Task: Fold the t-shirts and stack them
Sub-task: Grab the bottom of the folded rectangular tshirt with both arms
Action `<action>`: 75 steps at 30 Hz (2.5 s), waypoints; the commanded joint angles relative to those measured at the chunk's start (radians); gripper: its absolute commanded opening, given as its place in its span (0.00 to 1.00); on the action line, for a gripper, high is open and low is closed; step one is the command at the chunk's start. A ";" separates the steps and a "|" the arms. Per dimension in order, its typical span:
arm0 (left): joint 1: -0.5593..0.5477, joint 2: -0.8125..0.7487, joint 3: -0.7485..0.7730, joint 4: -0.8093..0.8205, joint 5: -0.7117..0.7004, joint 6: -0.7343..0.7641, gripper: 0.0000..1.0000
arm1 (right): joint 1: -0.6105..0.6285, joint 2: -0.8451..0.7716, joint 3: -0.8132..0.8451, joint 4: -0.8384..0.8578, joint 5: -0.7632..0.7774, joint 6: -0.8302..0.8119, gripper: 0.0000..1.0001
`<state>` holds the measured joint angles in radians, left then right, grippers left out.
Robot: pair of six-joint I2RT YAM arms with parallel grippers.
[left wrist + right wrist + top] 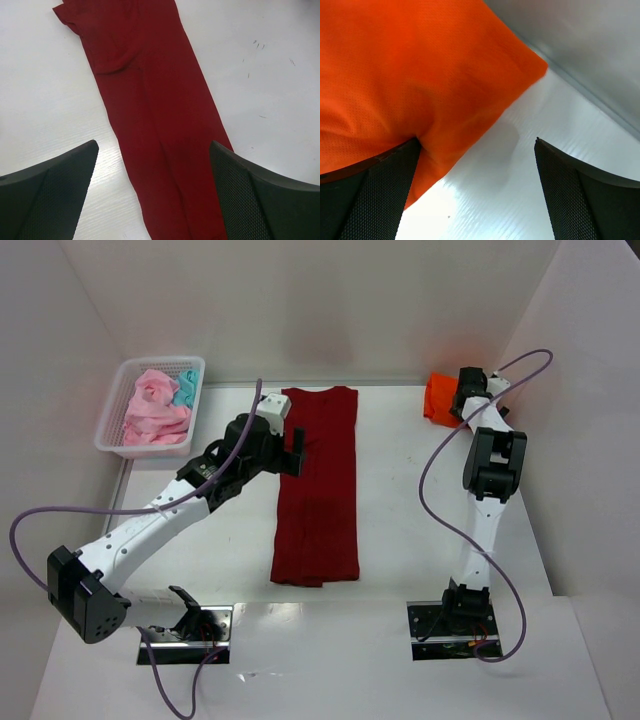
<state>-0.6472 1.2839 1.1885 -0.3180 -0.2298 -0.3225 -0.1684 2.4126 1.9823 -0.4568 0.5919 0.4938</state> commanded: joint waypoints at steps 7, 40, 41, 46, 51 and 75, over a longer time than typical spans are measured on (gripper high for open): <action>0.006 -0.005 -0.003 0.020 0.030 -0.023 0.99 | -0.028 -0.072 0.003 0.029 -0.023 -0.011 1.00; 0.353 0.134 -0.002 -0.061 0.575 -0.153 0.99 | 0.428 -1.082 -0.928 0.161 -0.931 0.080 1.00; 0.353 0.117 -0.030 -0.061 0.598 -0.153 0.99 | 0.428 -1.102 -0.950 0.141 -0.914 0.094 1.00; 0.353 0.077 -0.154 -0.110 0.682 -0.202 0.99 | 0.472 -1.251 -1.046 0.034 -0.905 0.152 1.00; 0.353 -0.027 -0.288 -0.185 0.682 -0.202 0.99 | 0.575 -1.351 -1.206 0.015 -0.896 0.323 1.00; 0.136 -0.157 -0.414 -0.320 0.555 -0.559 0.99 | 0.845 -1.630 -1.528 -0.145 -0.830 0.598 0.95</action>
<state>-0.4744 1.0718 0.7151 -0.6296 0.3710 -0.8494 0.6662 0.8055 0.4717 -0.5762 -0.2493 1.0622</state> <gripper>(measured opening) 0.990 0.953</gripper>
